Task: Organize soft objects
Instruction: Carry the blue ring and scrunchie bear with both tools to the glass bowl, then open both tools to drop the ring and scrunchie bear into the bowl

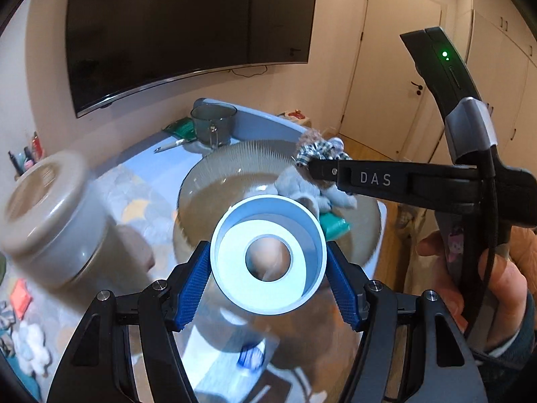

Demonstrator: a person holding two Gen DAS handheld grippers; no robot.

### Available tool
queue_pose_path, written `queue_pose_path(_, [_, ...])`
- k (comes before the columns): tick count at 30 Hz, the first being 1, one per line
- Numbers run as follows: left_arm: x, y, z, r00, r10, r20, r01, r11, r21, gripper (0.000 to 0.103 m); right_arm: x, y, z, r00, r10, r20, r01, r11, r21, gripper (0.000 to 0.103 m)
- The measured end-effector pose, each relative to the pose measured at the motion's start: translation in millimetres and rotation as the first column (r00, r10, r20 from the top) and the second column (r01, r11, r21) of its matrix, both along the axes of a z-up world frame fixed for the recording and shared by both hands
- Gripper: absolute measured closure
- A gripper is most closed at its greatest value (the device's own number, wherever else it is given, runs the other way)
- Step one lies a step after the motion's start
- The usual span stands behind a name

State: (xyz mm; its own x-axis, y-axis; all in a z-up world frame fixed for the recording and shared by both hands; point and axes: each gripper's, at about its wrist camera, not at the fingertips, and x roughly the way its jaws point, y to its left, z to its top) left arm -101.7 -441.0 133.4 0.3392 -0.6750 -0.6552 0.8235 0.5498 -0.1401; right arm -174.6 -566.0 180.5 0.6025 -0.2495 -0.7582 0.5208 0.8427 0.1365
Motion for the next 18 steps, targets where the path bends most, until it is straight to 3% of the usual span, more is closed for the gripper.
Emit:
queue_pose_path(2, [4.4, -8.7, -1.6, 1.000, 0.006, 0.005, -0.006, 1.000, 0.002, 0.038, 0.7, -17.8, -3.3, 1.000, -0.016, -0.009, 0.016, 0.999, 0.043, 0.077])
queue_pose_path(4, [3.7, -15.9, -1.0, 1.000, 0.014, 0.020, -0.014, 1.000, -0.002, 0.036, 3.9, -30.9, -6.4, 0.999, -0.022, -0.032, 0.024, 0.998, 0.056, 0.063])
queue_pose_path(5, [4.3, -20.3, -2.4, 1.000, 0.013, 0.015, -0.013, 1.000, -0.001, 0.036, 2.7, -34.4, -7.0, 0.999, -0.026, -0.043, 0.028, 0.998, 0.056, 0.049])
queue_pose_path(6, [6.3, -22.6, -4.2, 1.000, 0.007, 0.006, -0.007, 1.000, 0.004, 0.034, 0.9, -38.3, -6.6, 0.999, -0.031, -0.044, 0.033, 0.998, 0.052, 0.044])
queue_pose_path(14, [-2.7, -37.3, -25.3, 0.999, -0.035, -0.005, 0.035, 0.996, 0.083, 0.029, -20.5, -44.8, -3.3, 0.999, -0.029, -0.016, 0.030, 0.997, 0.076, 0.044])
queue_pose_path(18, [-10.0, -24.0, -20.7, 0.997, -0.067, -0.023, 0.068, 0.996, 0.063, 0.029, -30.9, -36.7, -0.1, 1.000, -0.028, -0.005, 0.028, 0.997, 0.070, 0.044])
